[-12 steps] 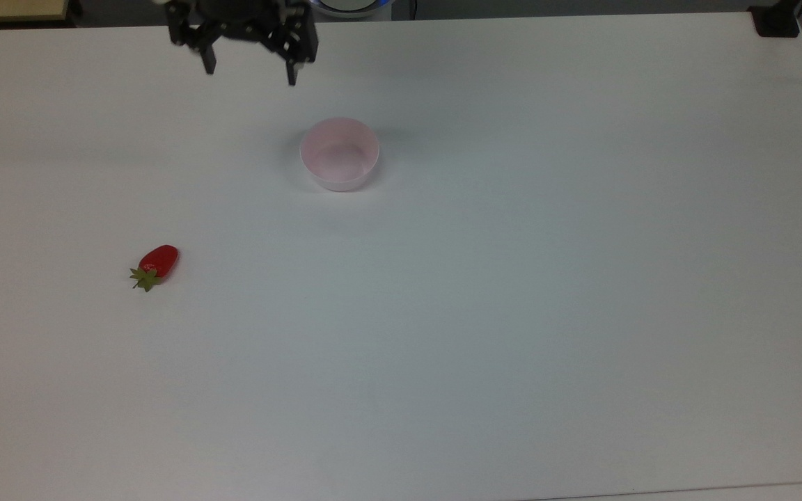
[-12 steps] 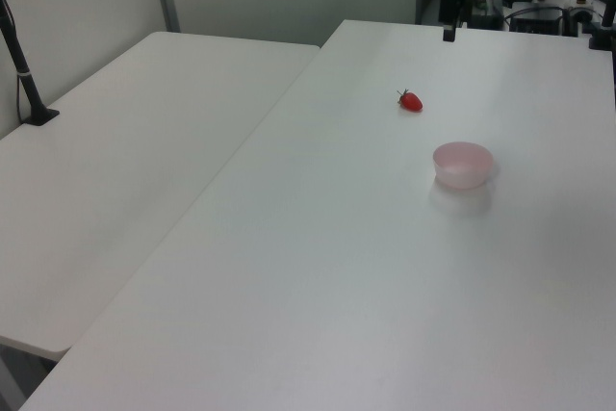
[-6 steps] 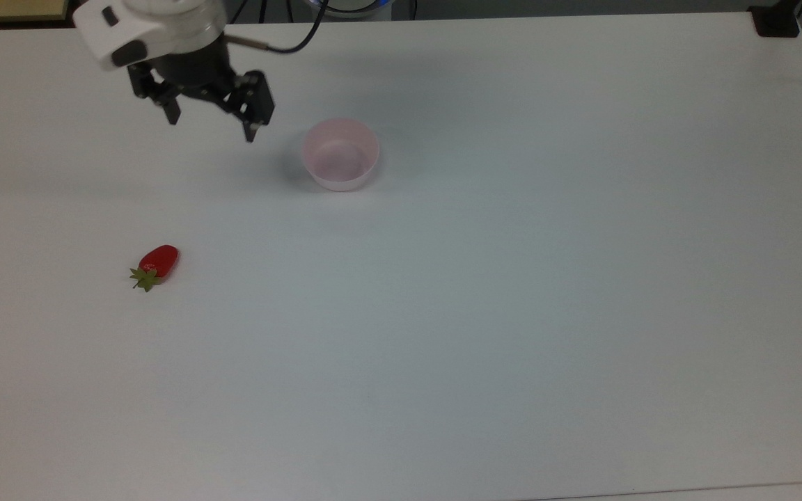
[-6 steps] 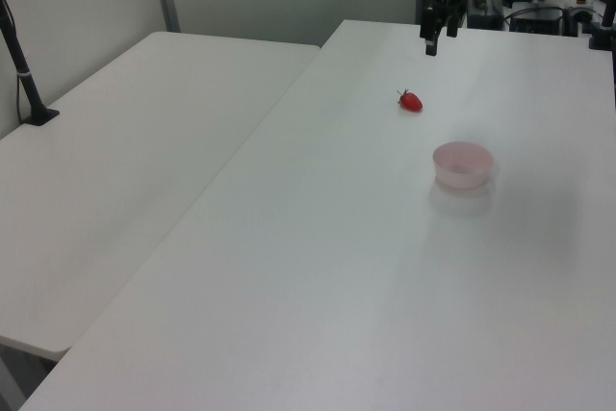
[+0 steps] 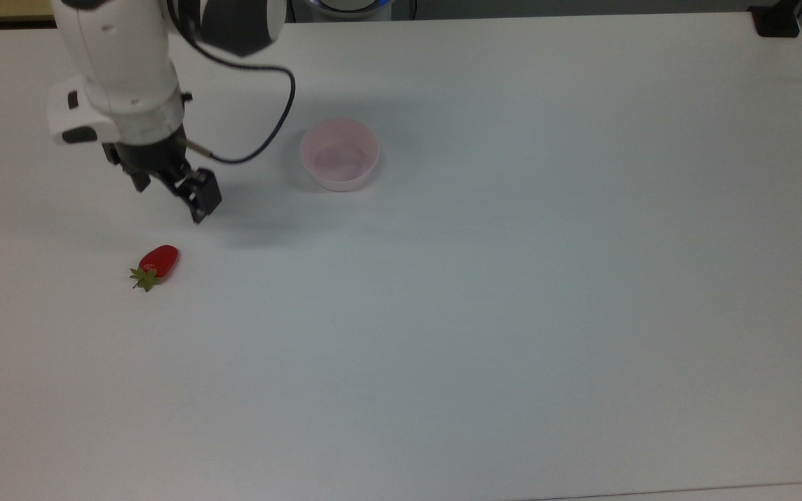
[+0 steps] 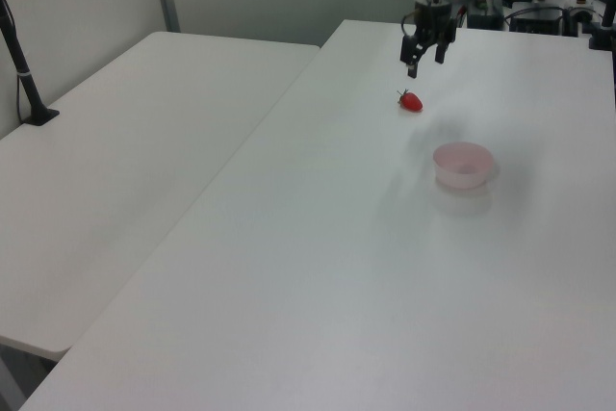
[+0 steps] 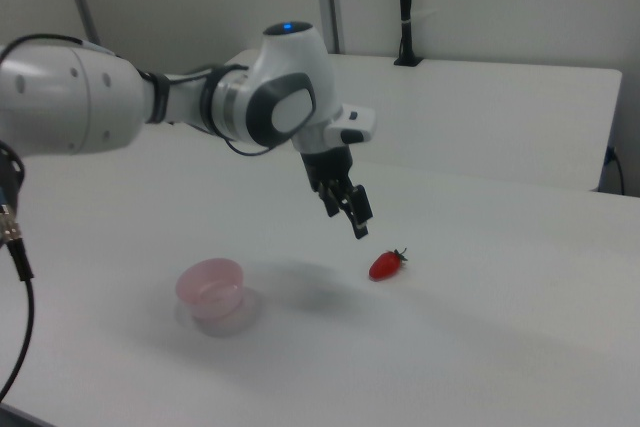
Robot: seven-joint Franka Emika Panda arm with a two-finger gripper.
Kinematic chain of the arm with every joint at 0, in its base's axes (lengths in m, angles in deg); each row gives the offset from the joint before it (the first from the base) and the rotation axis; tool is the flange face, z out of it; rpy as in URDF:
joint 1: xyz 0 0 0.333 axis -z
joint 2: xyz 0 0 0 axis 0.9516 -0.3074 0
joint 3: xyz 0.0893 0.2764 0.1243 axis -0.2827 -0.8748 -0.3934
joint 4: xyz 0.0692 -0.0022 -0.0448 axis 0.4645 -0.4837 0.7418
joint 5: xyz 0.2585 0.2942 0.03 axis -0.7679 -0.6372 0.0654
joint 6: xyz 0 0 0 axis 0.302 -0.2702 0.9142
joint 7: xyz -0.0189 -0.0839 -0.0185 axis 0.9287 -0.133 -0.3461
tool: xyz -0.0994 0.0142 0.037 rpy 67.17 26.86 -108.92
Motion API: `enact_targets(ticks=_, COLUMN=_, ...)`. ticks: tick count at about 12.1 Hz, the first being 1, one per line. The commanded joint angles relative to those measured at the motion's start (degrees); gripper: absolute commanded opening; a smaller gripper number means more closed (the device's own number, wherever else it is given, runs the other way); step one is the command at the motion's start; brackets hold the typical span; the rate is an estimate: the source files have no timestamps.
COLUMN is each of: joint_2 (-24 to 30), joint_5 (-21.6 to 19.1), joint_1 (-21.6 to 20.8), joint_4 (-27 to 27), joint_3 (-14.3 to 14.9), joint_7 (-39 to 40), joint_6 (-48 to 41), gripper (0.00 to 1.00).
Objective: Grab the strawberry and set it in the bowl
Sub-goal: 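Move the open gripper over the red strawberry and lower it, then close the gripper on the red strawberry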
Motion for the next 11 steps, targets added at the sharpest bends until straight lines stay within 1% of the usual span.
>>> enact_targets(ticks=1, joint_2=-5.85, joint_5=4.64, joint_1=0.32, joint_4=1.92, joint_3=0.36, joint_7=-9.41, joint_6=6.81, gripper=0.9)
enact_targets(ticks=3, joint_2=-7.18, joint_5=5.79, joint_1=0.41, joint_4=1.92, joint_3=0.53, joint_7=-10.66, joint_6=8.66, gripper=0.85)
enact_targets(ticks=4, joint_2=-7.97, joint_5=5.89, joint_1=0.67, joint_4=1.92, joint_3=1.32, joint_7=-10.75, joint_6=10.41, gripper=0.82)
enact_targets(ticks=6, joint_2=-9.37, joint_5=5.89, joint_1=0.76, joint_4=1.92, joint_3=1.76, joint_7=-10.84, joint_6=13.4, gripper=0.76)
enact_targets(ticks=7, joint_2=-10.34, joint_5=5.89, joint_1=0.77, joint_4=1.92, joint_3=1.77, joint_7=-11.36, joint_6=15.07, gripper=0.75)
enact_targets(ticks=9, joint_2=-11.31, joint_5=7.55, joint_1=0.77, joint_4=1.92, joint_3=1.77, joint_7=-12.94, joint_6=15.97, gripper=0.69)
enact_targets(ticks=10, joint_2=-11.93, joint_5=8.08, joint_1=0.77, joint_4=1.92, joint_3=1.77, joint_7=-13.65, joint_6=16.05, gripper=0.59)
enact_targets(ticks=11, joint_2=-12.02, joint_5=8.08, joint_1=0.77, joint_4=1.92, joint_3=1.77, joint_7=-13.65, joint_6=16.14, gripper=0.46)
